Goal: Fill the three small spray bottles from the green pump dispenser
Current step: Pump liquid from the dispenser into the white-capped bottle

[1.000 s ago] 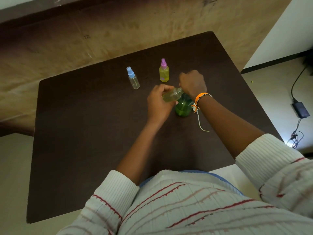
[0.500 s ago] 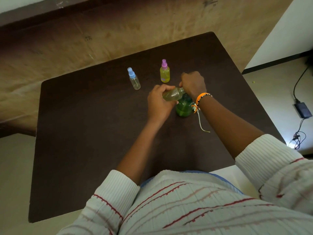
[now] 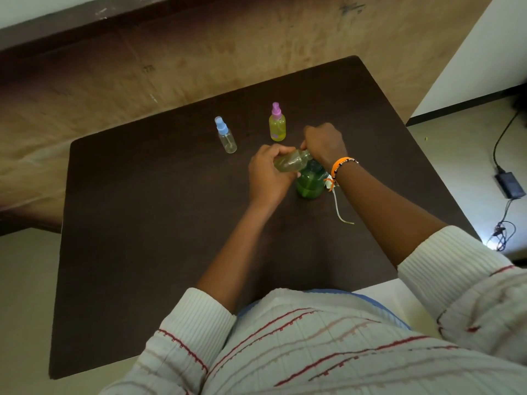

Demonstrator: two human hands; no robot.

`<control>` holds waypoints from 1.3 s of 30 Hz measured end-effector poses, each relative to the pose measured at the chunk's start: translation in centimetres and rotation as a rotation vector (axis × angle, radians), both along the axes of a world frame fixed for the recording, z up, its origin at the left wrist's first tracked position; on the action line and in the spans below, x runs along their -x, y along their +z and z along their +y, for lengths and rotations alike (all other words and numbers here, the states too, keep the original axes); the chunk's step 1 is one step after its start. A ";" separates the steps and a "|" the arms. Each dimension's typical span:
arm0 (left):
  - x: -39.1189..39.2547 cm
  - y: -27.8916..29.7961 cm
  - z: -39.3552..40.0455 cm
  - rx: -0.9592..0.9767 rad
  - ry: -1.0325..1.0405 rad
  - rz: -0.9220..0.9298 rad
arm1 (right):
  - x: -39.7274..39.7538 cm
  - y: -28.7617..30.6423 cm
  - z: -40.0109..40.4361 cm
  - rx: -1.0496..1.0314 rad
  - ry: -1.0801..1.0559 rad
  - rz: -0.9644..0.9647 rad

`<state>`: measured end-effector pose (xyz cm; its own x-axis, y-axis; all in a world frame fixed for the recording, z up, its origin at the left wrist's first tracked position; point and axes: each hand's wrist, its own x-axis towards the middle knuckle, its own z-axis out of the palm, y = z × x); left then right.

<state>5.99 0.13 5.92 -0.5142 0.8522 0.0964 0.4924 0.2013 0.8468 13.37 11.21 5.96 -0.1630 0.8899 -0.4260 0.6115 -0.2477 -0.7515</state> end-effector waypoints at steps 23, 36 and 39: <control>0.3 0.1 0.2 0.004 -0.021 0.008 | 0.1 -0.2 0.1 0.022 0.004 0.017; 0.1 -0.2 0.2 0.009 -0.015 -0.012 | 0.0 -0.1 -0.2 -0.019 -0.038 -0.001; 0.3 0.0 0.2 0.002 -0.025 0.003 | 0.1 0.3 -0.3 0.021 -0.004 0.007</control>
